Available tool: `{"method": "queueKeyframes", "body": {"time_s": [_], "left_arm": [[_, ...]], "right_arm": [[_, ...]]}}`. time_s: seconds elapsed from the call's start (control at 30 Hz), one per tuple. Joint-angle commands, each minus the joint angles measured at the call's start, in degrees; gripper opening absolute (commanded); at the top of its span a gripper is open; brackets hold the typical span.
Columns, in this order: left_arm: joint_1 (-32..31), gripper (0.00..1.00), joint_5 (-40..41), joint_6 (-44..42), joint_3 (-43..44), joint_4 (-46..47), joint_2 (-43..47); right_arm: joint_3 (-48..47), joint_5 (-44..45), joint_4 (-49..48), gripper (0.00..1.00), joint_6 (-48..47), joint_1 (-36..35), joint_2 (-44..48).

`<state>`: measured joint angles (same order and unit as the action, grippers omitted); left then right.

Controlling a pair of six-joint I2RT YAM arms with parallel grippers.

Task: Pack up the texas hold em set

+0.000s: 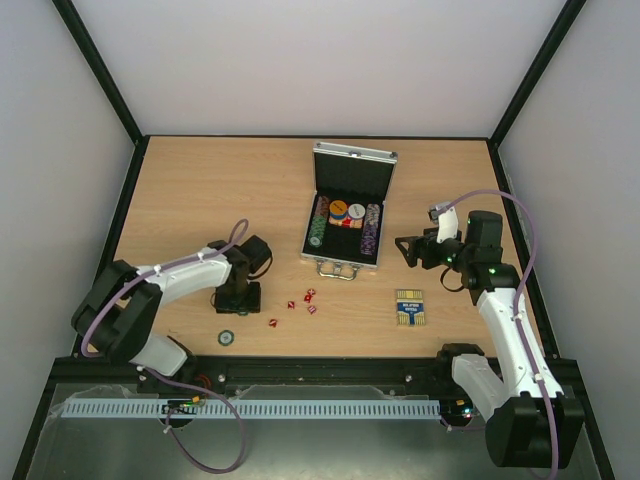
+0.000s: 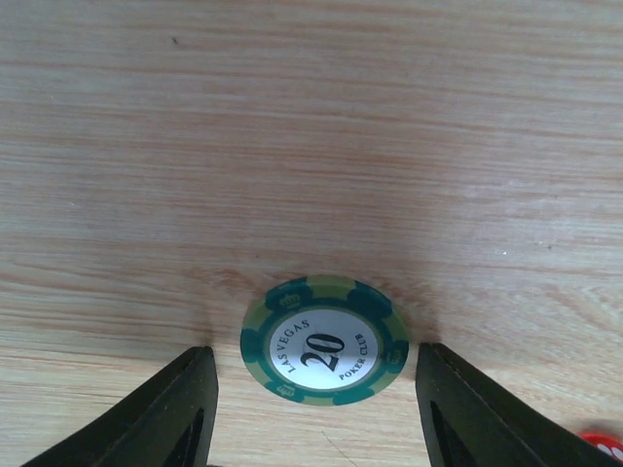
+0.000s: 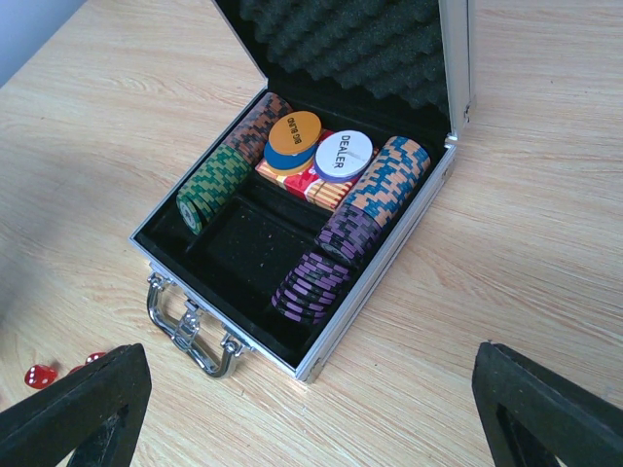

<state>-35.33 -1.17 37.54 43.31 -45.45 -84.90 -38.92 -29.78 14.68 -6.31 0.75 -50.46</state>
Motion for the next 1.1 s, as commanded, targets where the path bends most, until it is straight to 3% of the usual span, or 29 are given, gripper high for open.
{"method": "queueKeyframes", "body": {"time_s": [0.0,0.1,0.6,0.83,1.07], "left_arm": [[0.71,0.57,-1.77,1.94,-2.20,1.32,-1.72],[0.63,0.55,-5.25,1.55,-2.68,3.82,-3.08],[-6.65,0.45,-0.73,-0.94,8.35,5.35,-12.45],[-8.23,0.44,-0.90,-2.58,15.20,5.36,-18.10],[-8.33,0.52,0.88,-3.26,15.97,1.85,-17.41]], "right_arm": [[-0.32,-1.07,0.95,0.92,-0.91,0.21,1.30],[-0.18,-0.81,1.06,0.91,-0.99,0.21,1.99],[-0.18,-0.94,1.14,0.91,-1.01,0.21,1.07],[-0.11,-0.73,1.05,0.91,-1.01,0.21,0.72],[-0.16,-0.54,1.06,0.91,-1.08,0.21,0.89]]}}
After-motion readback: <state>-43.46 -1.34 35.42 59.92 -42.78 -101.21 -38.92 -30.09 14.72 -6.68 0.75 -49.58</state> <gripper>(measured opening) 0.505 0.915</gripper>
